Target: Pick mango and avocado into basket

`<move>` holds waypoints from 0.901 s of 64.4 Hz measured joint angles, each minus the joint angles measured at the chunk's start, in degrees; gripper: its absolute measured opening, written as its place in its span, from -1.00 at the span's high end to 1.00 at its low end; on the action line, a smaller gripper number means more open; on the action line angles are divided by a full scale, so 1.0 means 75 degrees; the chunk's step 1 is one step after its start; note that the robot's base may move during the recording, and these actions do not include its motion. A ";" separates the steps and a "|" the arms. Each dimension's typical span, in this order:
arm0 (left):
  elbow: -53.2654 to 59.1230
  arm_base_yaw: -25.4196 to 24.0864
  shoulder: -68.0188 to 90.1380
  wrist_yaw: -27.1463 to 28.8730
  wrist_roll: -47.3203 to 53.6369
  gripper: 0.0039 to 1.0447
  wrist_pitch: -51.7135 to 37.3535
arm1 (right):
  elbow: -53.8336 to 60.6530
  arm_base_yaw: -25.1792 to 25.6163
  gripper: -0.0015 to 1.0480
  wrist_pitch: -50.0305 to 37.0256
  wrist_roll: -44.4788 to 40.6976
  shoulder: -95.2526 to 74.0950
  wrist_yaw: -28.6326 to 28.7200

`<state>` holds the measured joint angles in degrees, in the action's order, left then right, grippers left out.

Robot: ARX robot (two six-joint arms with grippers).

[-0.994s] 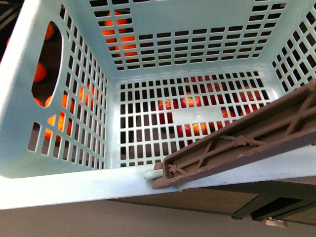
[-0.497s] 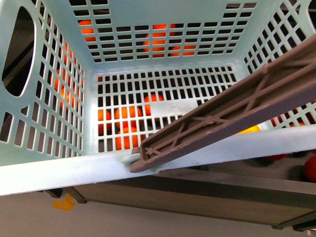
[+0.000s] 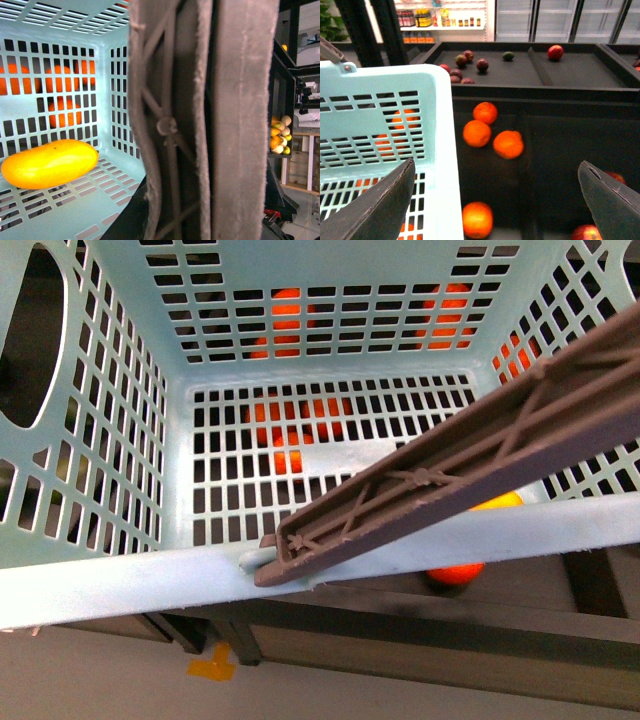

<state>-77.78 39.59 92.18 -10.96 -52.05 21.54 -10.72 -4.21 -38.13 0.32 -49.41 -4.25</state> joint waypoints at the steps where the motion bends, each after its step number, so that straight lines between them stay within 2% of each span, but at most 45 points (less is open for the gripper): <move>1: 0.0000 0.0000 0.0000 0.0015 -0.0009 0.74 0.0000 | 0.0000 0.0000 -0.83 0.0000 0.0000 0.0000 0.0000; 58: 0.0000 0.0000 0.0000 -0.0015 -0.0020 0.74 0.0000 | -0.0003 0.0000 -0.83 -0.0003 0.0000 0.0006 0.0000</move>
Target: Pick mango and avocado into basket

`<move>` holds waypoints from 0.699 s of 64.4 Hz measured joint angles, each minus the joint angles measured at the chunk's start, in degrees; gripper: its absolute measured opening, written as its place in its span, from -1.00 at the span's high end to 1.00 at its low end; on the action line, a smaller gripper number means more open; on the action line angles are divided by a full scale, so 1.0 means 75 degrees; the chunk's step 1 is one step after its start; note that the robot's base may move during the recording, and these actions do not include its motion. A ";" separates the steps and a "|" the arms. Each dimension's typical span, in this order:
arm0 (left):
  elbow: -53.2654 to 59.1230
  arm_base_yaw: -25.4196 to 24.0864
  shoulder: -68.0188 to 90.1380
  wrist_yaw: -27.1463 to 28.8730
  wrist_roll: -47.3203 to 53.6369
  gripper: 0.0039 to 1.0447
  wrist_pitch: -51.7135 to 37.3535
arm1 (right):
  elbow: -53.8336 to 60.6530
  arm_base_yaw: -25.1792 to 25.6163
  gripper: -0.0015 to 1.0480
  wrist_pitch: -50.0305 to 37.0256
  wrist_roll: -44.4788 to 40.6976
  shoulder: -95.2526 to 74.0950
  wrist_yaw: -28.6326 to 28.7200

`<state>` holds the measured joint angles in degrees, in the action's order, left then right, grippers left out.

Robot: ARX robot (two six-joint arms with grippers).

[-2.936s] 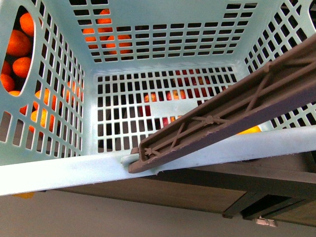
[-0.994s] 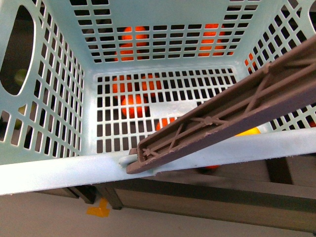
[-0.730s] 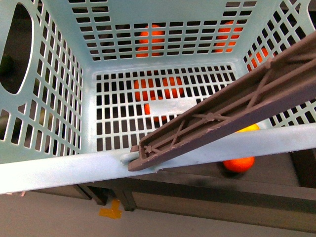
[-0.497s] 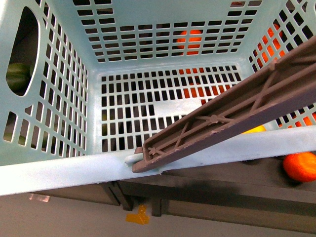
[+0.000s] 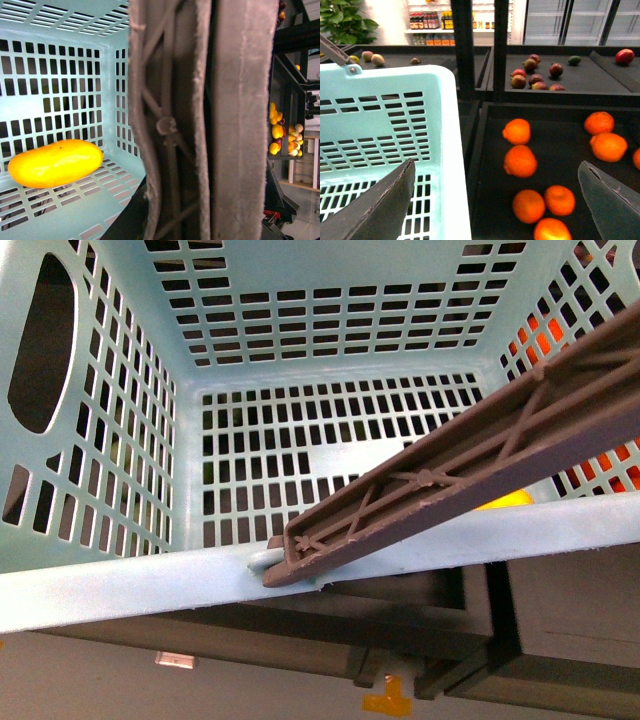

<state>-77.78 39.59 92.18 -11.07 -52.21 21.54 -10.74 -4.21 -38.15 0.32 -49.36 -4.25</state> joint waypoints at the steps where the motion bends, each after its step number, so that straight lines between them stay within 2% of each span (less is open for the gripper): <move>1: 0.0000 0.0003 0.0000 0.0000 0.0000 0.74 0.0000 | 0.0000 0.0000 -0.83 0.0000 0.0003 0.0000 0.0000; 45: 0.0000 0.0000 0.0000 -0.0006 0.0003 0.74 0.0000 | 0.0000 0.0000 -0.83 0.0000 0.0003 0.0000 -0.0006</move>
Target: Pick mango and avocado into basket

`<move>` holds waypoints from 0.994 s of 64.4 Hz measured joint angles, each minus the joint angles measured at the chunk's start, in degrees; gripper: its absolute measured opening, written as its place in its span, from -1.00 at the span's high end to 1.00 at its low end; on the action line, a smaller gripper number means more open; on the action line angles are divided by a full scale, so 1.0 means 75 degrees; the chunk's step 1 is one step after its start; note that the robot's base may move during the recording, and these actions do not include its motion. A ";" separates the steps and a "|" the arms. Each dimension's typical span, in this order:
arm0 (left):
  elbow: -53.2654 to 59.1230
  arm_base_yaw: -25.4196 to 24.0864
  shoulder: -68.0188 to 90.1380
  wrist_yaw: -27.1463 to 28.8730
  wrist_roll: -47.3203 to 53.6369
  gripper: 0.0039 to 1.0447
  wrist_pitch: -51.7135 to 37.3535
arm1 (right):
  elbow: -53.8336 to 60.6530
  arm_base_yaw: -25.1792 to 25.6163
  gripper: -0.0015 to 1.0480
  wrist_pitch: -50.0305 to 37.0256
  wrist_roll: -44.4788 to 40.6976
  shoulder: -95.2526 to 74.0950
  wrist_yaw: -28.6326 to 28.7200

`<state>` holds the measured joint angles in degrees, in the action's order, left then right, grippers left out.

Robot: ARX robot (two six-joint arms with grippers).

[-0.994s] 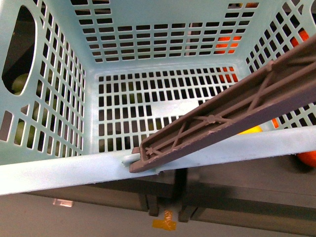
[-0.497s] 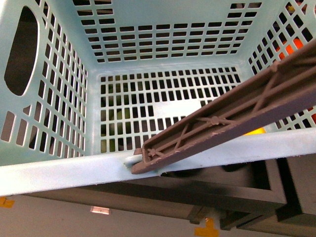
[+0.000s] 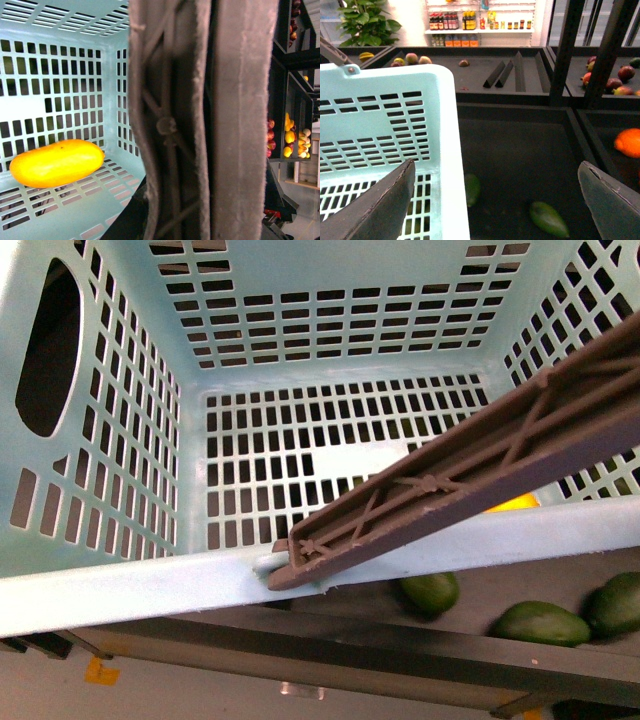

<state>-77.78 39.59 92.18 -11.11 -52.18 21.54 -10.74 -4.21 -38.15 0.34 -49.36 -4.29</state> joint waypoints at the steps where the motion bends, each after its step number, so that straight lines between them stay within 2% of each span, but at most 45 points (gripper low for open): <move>1: 0.0000 0.0000 0.0000 -0.0003 -0.0003 0.74 0.0000 | 0.0000 0.0000 -0.83 0.0000 0.0000 0.0006 0.0000; 40: -0.0009 -0.0117 -0.0017 0.0172 0.0076 0.74 0.0000 | -0.0009 -0.0017 -0.83 0.0000 -0.0003 -0.0009 0.0058; 56: -0.0009 -0.0029 -0.0017 -0.0050 0.0026 0.74 0.0000 | -0.0009 -0.0015 -0.83 0.0003 0.0003 -0.0009 0.0015; 58: -0.0009 -0.0015 -0.0017 -0.0073 0.0012 0.74 0.0000 | -0.0189 -0.0134 -0.83 0.0434 0.0262 -0.0067 -0.0449; 59: -0.0009 0.0000 -0.0017 -0.0096 0.0003 0.74 0.0000 | -0.0478 -0.0239 -0.83 0.1469 0.0565 -0.0122 -0.1072; 61: -0.0009 0.0003 -0.0017 -0.0111 0.0003 0.74 0.0000 | -0.0801 -0.0280 -0.83 0.2308 0.0921 -0.0184 -0.1769; 62: -0.0009 0.0006 -0.0017 -0.0119 0.0003 0.74 0.0000 | -0.1110 -0.0268 -0.83 0.3098 0.1457 -0.0256 -0.2282; 64: -0.0009 0.0029 -0.0017 -0.0111 0.0006 0.74 0.0000 | -0.1428 -0.0204 -0.83 0.3832 0.1760 -0.0309 -0.2783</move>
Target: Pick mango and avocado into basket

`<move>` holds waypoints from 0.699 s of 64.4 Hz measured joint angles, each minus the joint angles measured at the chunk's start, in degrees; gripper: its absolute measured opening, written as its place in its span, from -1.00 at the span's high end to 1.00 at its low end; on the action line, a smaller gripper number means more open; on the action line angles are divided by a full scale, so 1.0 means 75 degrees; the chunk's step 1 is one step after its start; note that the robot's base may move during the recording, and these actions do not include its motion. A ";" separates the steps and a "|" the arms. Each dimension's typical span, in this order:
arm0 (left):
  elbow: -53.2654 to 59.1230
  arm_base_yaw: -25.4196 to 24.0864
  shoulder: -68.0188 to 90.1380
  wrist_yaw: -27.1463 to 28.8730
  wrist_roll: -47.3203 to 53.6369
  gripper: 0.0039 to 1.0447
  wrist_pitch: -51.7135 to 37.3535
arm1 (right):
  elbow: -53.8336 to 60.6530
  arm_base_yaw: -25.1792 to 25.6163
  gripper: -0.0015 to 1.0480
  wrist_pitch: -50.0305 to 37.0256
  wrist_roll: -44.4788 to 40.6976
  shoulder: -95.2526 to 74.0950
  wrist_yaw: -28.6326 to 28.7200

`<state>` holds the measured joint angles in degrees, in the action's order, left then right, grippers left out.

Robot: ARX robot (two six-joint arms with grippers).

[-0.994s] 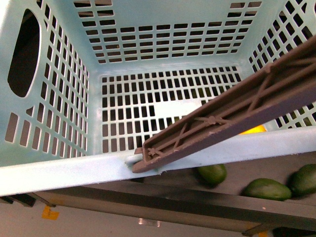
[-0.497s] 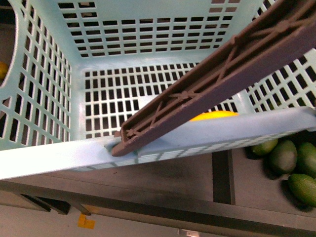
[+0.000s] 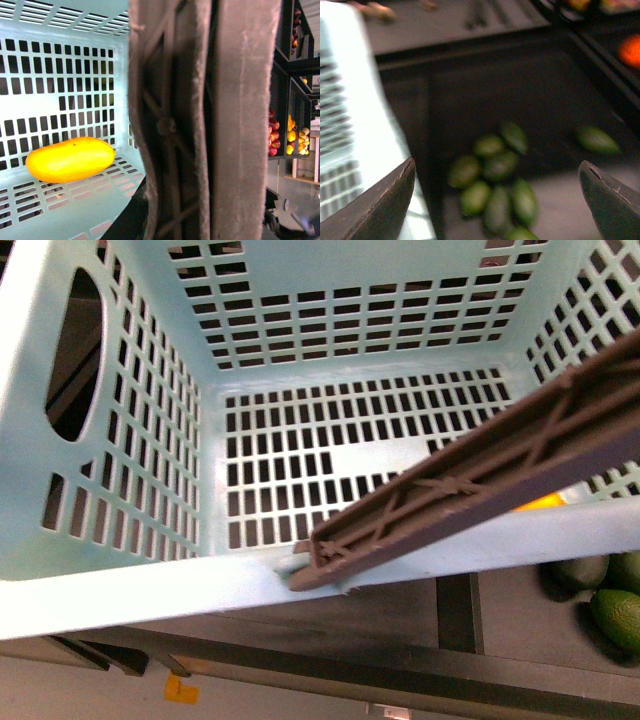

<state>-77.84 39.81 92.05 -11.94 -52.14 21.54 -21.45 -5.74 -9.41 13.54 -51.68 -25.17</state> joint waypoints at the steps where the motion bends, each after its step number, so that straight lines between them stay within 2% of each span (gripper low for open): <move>1: 0.0000 0.0015 0.0000 0.0012 -0.0006 0.74 0.0000 | -0.0233 0.0087 -0.83 0.0662 0.0315 -0.0055 -0.0350; 4: 0.0000 0.0029 0.0000 0.0012 0.0000 0.74 0.0000 | -0.0490 0.0361 -0.83 0.1687 0.0708 -0.0064 -0.0676; 5: 0.0000 0.0026 0.0000 0.0023 0.0003 0.74 0.0000 | -0.0542 0.0638 -0.83 0.2200 0.0831 -0.0064 -0.0650; 7: 0.0000 -0.0012 0.0000 0.0073 0.0000 0.74 0.0000 | -0.0533 0.1052 -0.83 0.2422 0.0874 -0.0082 -0.0391; 12: 0.0000 -0.0050 0.0000 0.0192 0.0015 0.74 0.0000 | -0.0606 0.2451 -0.83 0.1851 0.0382 -0.0344 0.0600; 18: 0.0000 -0.0050 0.0000 0.0189 0.0052 0.74 0.0000 | -0.0793 0.3724 -0.83 0.1160 -0.0437 -0.0877 0.1454; 22: 0.0000 -0.0050 0.0000 0.0160 0.0032 0.74 0.0000 | -0.0933 0.4497 -0.83 0.0720 -0.0968 -0.1393 0.1947; 27: 0.0000 -0.0047 0.0000 0.0096 0.0029 0.74 0.0000 | -0.1119 0.5152 -0.83 0.0323 -0.1521 -0.2145 0.2503; 35: 0.0000 -0.0032 0.0000 0.0052 0.0006 0.74 0.0000 | -0.1545 0.5470 -0.83 -0.0478 -0.2165 -0.3908 0.2917; 45: 0.0000 -0.0023 0.0000 0.0061 0.0006 0.74 0.0000 | -0.2672 0.5045 -0.83 -0.1163 -0.2489 -0.6254 0.3048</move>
<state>-77.84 39.64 92.05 -11.49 -52.10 21.54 -41.50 32.10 -18.13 -5.13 -98.59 -2.31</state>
